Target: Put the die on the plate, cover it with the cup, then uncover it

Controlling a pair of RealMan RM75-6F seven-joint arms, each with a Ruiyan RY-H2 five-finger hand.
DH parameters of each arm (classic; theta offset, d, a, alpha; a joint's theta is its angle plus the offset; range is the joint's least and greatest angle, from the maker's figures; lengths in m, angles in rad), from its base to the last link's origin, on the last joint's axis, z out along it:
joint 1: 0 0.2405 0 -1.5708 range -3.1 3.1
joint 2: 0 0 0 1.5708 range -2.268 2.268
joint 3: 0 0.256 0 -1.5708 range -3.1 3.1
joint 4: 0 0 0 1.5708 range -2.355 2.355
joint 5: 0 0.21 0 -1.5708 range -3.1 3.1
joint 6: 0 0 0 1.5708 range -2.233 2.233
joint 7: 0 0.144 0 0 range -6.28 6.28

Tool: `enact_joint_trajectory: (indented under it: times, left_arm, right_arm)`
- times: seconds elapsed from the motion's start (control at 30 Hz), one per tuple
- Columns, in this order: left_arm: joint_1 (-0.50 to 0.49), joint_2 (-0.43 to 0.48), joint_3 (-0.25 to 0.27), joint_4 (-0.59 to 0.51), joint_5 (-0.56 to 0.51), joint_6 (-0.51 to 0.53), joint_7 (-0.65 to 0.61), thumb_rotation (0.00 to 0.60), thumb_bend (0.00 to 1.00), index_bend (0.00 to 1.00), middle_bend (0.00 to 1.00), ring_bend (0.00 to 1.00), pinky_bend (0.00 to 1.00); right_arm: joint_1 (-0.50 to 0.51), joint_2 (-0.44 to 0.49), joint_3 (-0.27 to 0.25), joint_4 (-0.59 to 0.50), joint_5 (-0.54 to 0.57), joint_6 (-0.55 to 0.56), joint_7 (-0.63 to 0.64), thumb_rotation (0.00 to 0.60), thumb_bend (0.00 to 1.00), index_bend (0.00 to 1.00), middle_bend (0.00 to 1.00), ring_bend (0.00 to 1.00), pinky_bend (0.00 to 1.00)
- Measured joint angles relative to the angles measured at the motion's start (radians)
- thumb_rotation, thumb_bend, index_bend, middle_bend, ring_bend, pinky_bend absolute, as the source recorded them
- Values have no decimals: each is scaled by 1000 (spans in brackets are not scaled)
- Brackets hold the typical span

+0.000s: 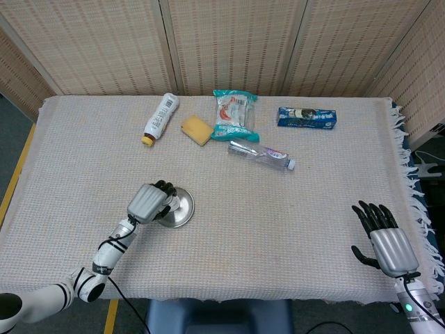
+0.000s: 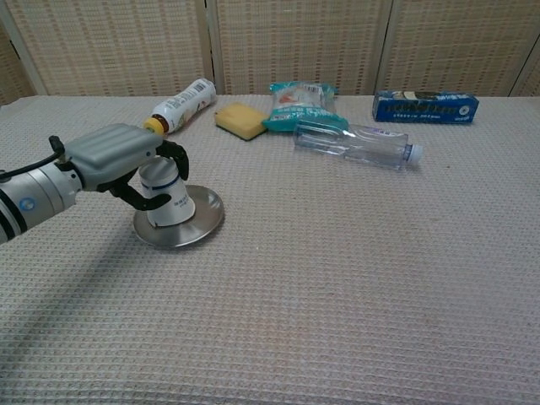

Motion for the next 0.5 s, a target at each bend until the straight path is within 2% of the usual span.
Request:
enact_joint_trajectory:
  times: [0.27,0.5]
  left_arm:
    - [-4,1,5,-5,10,5,-18,600,386,416,446,317,658]
    - [1,72,24,-153,-20,-61,6,600,390,430,474,345,665]
  right_arm:
    - [0,-2,-1,0,-1,0,-2,527,217,0,0,0,0]
    - [-3,2,-2,-2,-5,8,0,526,217,0,0,0,0]
